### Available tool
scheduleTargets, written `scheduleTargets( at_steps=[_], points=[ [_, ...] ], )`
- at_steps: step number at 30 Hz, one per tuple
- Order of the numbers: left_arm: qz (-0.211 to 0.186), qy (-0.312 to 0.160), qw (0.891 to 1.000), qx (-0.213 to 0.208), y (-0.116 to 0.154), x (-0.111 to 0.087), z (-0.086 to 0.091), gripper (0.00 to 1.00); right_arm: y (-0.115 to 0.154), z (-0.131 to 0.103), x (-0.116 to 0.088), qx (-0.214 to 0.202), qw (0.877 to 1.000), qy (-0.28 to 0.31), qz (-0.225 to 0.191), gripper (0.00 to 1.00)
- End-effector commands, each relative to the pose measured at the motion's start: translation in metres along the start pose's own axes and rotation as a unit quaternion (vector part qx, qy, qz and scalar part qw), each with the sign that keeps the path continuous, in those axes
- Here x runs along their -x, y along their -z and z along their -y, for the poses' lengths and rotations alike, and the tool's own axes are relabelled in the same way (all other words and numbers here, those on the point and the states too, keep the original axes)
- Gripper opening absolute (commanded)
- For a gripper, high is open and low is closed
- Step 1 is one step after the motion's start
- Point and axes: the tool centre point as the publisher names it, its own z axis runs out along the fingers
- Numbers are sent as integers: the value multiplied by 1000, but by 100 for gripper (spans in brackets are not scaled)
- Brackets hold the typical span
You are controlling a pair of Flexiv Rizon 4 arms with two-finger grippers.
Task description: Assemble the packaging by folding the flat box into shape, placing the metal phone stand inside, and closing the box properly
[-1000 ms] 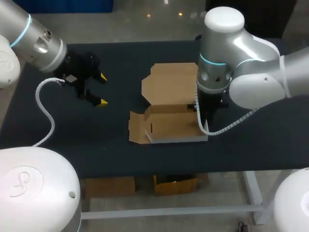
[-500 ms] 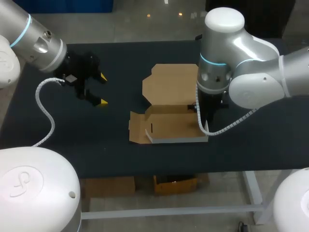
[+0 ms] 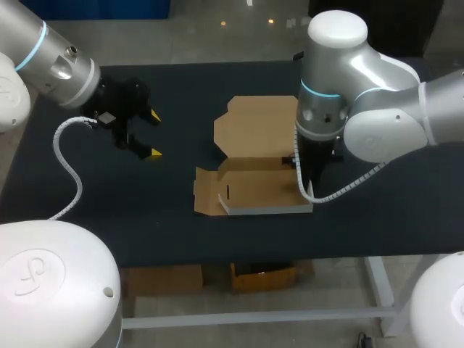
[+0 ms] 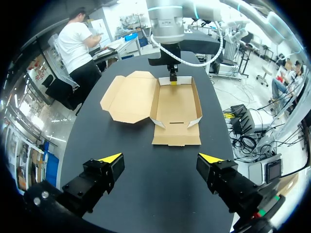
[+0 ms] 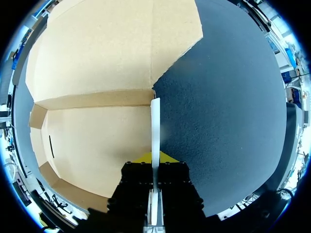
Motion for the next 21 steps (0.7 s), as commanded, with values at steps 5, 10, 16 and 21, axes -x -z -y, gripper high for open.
scheduleTargets(
  at_steps=[5,10,16,21],
  points=[
    [-1,0,1000,3,0,0,1,100,1,0,0,-1,1000,0,0,0],
    [8,32,999,9,0,-10,9,100,1,0,0,-1,1000,0,0,0],
    [29,117,992,42,3,-21,5,100,1,0,0,-1,1000,0,0,0],
    [29,238,968,75,-3,-27,0,100,1,0,0,-1,1000,0,0,0]
  ],
)
